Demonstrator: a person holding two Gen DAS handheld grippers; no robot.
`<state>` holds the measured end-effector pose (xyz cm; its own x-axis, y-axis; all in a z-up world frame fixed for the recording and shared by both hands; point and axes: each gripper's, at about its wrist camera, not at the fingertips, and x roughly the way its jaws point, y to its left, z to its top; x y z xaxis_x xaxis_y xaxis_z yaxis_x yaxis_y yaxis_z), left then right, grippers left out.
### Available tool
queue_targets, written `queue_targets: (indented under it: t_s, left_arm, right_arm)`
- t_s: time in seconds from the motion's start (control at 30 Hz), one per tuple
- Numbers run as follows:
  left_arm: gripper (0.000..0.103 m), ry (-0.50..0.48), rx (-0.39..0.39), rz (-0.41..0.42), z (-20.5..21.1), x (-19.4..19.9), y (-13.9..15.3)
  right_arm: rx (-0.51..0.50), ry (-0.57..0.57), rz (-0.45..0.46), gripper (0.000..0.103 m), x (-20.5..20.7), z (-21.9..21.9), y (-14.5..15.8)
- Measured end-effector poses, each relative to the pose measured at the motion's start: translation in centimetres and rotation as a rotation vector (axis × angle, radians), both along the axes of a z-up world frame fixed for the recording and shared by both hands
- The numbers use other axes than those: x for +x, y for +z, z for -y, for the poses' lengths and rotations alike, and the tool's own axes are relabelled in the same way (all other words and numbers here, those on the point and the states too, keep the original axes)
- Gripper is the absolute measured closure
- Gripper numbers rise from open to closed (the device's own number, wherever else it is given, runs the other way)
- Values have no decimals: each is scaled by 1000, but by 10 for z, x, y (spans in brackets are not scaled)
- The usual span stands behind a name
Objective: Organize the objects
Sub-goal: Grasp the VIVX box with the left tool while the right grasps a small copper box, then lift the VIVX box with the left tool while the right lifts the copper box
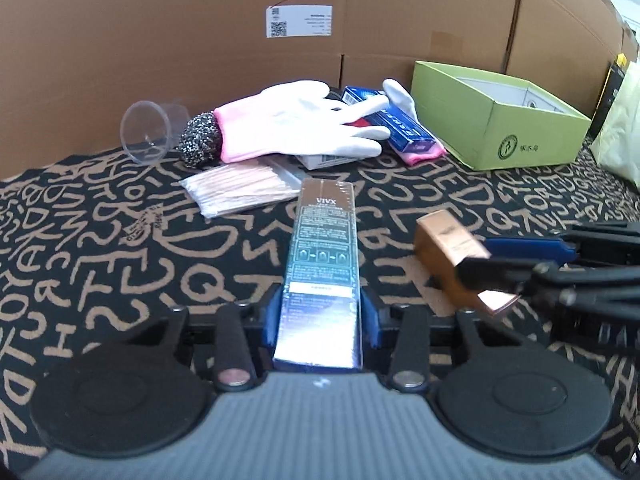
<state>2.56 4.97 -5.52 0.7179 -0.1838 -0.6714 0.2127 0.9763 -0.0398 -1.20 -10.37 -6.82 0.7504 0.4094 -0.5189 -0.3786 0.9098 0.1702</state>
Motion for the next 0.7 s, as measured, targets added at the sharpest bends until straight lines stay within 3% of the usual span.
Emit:
queue_targets:
  t_s: [0.13, 0.27, 0.47, 0.57, 0.6, 0.63, 0.7]
  left_arm:
    - [62, 9, -20, -7, -4, -2, 2]
    - [54, 21, -21, -2, -7, -3, 2]
    - [54, 30, -36, -3, -13, -4, 3]
    - [54, 37, -36, -2, -15, -5, 3]
    - [54, 38, -40, -5, -15, -5, 3]
    - [57, 37, -48, -8, -16, -6, 2]
    - [61, 26, -61, -14, -15, -6, 3]
  right_arm:
    - [6, 10, -3, 69, 1, -4, 2]
    - [-14, 50, -39, 66, 6, -12, -3]
    - [-8, 57, -23, 66, 4, -23, -4]
    - [-49, 44, -20, 60, 8, -25, -6]
    - [-50, 30, -19, 63, 8, -24, -7]
    - [-32, 16, -16, 76, 8, -20, -6]
    - [-19, -47, 3, 76, 7, -10, -3]
